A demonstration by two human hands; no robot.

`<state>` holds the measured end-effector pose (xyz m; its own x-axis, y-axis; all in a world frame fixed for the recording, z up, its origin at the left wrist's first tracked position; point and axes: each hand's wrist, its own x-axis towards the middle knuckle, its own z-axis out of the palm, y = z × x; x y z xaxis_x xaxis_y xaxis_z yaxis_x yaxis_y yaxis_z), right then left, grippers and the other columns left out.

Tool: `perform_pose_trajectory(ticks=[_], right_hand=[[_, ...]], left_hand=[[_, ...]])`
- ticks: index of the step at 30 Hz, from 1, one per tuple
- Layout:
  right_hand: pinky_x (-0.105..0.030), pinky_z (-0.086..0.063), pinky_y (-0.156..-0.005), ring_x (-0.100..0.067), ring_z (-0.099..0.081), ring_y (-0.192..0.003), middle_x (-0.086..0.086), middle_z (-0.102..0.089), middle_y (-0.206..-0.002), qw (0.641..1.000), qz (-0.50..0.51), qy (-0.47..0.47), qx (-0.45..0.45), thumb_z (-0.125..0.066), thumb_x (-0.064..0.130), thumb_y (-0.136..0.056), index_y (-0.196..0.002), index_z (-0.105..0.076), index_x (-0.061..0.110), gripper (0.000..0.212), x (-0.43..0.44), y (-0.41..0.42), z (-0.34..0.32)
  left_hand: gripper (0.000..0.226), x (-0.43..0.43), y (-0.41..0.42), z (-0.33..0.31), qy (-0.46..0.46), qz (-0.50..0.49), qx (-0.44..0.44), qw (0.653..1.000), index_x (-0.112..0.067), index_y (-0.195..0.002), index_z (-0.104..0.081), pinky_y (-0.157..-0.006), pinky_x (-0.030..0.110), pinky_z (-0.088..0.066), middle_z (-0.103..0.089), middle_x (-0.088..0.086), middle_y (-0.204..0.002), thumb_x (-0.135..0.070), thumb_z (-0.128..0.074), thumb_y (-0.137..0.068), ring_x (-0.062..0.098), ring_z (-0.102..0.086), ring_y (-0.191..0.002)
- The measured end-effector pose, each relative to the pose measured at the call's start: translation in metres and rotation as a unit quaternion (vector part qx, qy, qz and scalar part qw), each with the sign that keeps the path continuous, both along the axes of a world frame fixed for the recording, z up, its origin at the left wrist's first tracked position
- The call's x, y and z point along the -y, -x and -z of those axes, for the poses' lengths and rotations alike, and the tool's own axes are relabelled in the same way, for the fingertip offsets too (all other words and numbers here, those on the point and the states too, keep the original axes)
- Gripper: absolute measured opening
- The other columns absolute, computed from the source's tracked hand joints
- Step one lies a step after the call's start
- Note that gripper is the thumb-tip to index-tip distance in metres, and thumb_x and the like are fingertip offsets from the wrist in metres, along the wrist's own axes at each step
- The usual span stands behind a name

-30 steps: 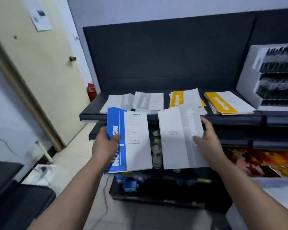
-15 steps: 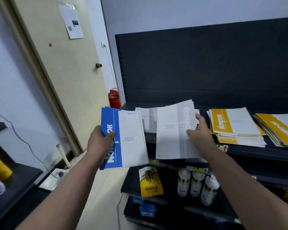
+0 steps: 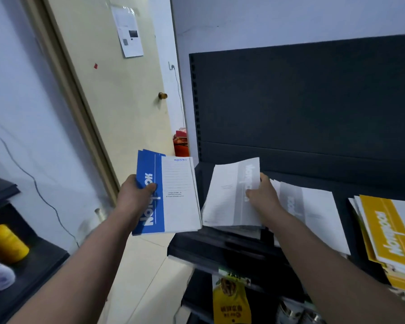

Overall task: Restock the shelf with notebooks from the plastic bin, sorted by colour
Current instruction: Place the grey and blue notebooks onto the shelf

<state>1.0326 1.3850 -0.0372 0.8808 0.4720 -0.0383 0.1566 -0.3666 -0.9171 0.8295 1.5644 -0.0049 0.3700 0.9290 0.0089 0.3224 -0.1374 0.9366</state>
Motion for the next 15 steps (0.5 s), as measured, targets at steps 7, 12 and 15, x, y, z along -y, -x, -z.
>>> perform_pose_trajectory(ticks=[7,12,15], right_hand=[[-0.04,-0.024,-0.113,-0.027,-0.007,-0.146,-0.007,0.002,-0.161,0.874,-0.067,0.345,0.336,-0.049,0.026,-0.095,-0.152,-0.016,0.02,0.066,-0.016,0.012,0.012],[-0.043,-0.021,-0.114,-0.021,-0.013,-0.147,0.002,-0.024,-0.158,0.856,-0.168,0.407,0.271,-0.036,0.051,-0.096,-0.145,-0.037,0.032,0.052,-0.023,0.023,0.014],[-0.041,-0.024,-0.114,-0.019,-0.016,-0.147,0.005,-0.019,-0.159,0.848,-0.177,0.442,0.233,-0.036,0.055,-0.094,-0.147,-0.029,0.035,0.058,-0.026,0.03,0.019]], left_hand=[[0.019,-0.058,-0.029,0.011,0.04,0.068,-0.044,0.996,-0.008,-0.109,-0.055,-0.056,0.034,-0.052,-0.069,0.017,-0.094,-0.018,-0.059,-0.093,0.027,-0.062,-0.065],[0.015,-0.083,-0.058,0.02,0.084,0.132,-0.094,0.983,-0.005,-0.105,-0.055,-0.067,0.041,-0.057,-0.065,0.015,-0.083,-0.01,-0.06,-0.092,0.031,-0.064,-0.069],[0.016,-0.095,-0.073,0.033,0.004,0.153,-0.193,0.969,-0.005,-0.102,-0.054,-0.069,0.035,-0.051,-0.064,0.014,-0.092,-0.012,-0.061,-0.089,0.03,-0.062,-0.078]])
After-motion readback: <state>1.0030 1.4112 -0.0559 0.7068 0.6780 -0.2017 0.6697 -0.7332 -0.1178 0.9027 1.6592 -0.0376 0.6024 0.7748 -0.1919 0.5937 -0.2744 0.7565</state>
